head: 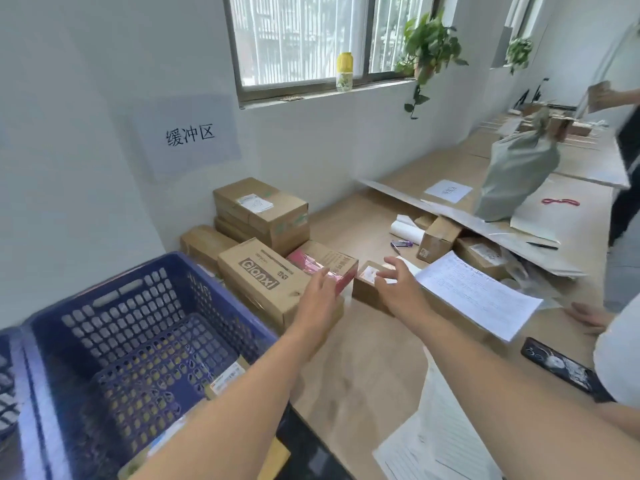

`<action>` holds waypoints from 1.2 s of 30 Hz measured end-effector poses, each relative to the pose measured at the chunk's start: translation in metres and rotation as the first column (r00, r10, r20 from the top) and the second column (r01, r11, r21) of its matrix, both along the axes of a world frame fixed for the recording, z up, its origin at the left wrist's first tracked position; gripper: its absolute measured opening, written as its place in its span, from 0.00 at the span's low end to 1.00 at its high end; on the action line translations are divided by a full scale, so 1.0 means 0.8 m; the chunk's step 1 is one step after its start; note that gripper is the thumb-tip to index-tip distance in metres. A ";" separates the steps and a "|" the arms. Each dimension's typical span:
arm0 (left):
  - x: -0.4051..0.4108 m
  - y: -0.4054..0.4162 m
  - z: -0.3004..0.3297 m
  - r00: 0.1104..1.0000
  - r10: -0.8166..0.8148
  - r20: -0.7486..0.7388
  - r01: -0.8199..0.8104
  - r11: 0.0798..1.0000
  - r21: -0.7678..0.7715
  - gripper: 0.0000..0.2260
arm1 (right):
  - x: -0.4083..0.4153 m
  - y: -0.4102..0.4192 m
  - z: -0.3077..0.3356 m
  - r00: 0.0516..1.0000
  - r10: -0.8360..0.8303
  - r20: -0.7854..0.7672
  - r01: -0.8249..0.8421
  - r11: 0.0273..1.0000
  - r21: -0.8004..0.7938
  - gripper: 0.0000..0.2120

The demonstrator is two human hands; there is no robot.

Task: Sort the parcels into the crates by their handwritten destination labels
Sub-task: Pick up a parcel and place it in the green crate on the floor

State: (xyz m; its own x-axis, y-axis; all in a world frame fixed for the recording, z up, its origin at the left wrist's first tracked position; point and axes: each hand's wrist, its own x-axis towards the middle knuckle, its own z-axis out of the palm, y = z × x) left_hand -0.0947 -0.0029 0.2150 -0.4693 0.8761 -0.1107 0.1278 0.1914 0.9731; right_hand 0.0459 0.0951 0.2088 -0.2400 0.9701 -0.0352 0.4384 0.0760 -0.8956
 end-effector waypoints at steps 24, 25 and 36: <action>0.035 0.372 -0.243 0.957 0.158 0.242 -0.035 0.895 -0.444 0.15 | 0.001 0.377 -0.190 0.875 0.249 0.415 -0.190 0.965 -0.178 0.29; 0.036 0.375 -0.241 0.951 0.165 0.261 -0.027 0.887 -0.462 0.14 | -0.002 0.385 -0.197 0.857 0.264 0.442 -0.201 0.962 -0.184 0.29; 0.019 0.408 -0.303 0.909 0.243 0.338 -0.006 0.819 -0.574 0.28 | -0.032 0.441 -0.243 0.728 0.343 0.593 -0.231 0.938 -0.258 0.28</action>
